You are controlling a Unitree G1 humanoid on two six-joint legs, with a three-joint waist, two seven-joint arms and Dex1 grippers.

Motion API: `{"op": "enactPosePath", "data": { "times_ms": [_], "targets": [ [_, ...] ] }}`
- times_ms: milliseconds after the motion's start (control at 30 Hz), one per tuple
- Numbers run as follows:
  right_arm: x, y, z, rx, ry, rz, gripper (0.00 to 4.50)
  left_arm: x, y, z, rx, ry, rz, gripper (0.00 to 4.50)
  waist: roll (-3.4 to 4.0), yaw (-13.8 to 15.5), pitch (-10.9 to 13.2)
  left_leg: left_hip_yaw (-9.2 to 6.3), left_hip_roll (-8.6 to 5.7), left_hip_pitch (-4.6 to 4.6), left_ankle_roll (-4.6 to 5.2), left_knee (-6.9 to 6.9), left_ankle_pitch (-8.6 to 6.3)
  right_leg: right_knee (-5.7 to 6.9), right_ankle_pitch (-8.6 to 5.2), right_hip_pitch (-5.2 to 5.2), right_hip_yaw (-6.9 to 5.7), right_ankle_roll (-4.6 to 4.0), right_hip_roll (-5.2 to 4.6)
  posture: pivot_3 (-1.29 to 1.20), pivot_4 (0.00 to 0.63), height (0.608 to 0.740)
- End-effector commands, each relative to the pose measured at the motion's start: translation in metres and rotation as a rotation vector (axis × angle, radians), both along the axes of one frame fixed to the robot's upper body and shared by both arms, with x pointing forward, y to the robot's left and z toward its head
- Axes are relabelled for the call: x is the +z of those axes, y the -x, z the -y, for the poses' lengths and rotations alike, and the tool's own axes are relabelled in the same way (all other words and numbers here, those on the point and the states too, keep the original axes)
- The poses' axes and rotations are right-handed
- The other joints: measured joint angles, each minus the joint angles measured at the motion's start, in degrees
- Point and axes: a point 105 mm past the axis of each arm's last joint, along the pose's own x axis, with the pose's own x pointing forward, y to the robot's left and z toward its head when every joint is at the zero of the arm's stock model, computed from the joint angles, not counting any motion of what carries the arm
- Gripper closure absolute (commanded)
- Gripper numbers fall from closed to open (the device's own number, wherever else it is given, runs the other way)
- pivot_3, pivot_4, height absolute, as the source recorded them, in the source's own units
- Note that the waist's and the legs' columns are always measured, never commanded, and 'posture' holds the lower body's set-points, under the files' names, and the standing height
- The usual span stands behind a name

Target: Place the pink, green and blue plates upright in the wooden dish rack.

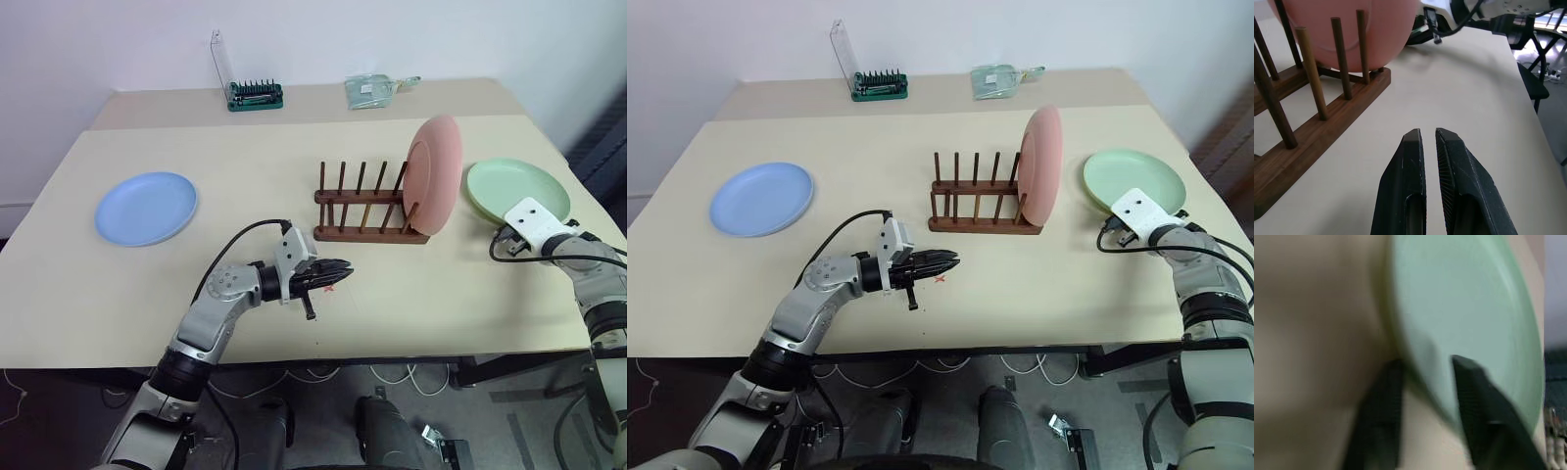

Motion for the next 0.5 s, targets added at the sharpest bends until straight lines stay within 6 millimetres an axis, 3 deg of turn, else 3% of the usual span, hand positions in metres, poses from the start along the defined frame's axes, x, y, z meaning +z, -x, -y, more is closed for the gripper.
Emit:
{"op": "enactPosePath", "data": {
  "times_ms": [33, 100, 167, 300, 433, 500],
  "targets": [
    [0.018, -0.001, 0.004, 0.005, 0.033, 0.076, 4.44, 0.009, 0.002, -0.002, 0.001, 0.025, 0.031, 4.04, 0.0, -0.1, 0.0, 0.0, 0.0, 0.0, 0.0, 0.0, 0.0, 0.01, 0.0, 0.0, 0.0, 0.0, 0.0, 0.0, 0.15, 0.74],
    [0.03, 0.0, 0.006, 0.016, 0.069, 0.122, 4.44, 0.009, 0.002, -0.001, 0.0, 0.025, 0.032, 4.04, 0.0, -0.1, 0.0, -0.01, 0.01, 0.02, 0.0, 0.01, 0.0, 0.01, 0.0, 0.02, 0.0, 0.0, 0.01, 0.0, 0.15, 0.74],
    [0.055, 0.001, 0.004, 0.033, 0.076, 0.214, 4.44, 0.009, 0.003, -0.001, -0.001, 0.024, 0.032, 4.04, 0.02, -0.1, 0.0, -0.01, 0.01, 0.02, 0.0, -0.01, 0.0, 0.02, 0.0, 0.01, 0.0, 0.0, 0.01, 0.0, 0.15, 0.74],
    [0.133, 0.012, -0.011, 0.073, 0.027, 0.512, 4.44, 0.008, 0.004, 0.0, -0.01, 0.026, 0.024, 4.04, 0.16, -0.2, 0.0, 0.0, 0.0, 0.01, 0.0, -0.01, 0.0, 0.03, 0.0, -0.03, 0.02, 0.01, 0.01, 0.0, 0.15, 0.74],
    [0.204, 0.039, -0.063, 0.262, -0.224, 0.737, 4.44, 0.008, 0.005, 0.002, -0.018, 0.03, 0.019, 4.04, 0.19, -0.2, 0.0, 0.0, 0.02, 0.02, 0.01, -0.02, 0.0, 0.07, 0.0, -0.03, 0.03, 0.01, 0.01, 0.0, 0.15, 0.74],
    [0.221, 0.052, -0.086, 0.369, -0.319, 0.754, 4.44, 0.007, 0.004, 0.003, -0.02, 0.03, 0.018, 4.04, 0.14, 0.0, 0.0, -0.04, 0.03, 0.01, 0.01, 0.0, -0.01, 0.06, 0.0, 0.0, 0.02, 0.01, 0.01, 0.0, 0.15, 0.74]
  ]
}}
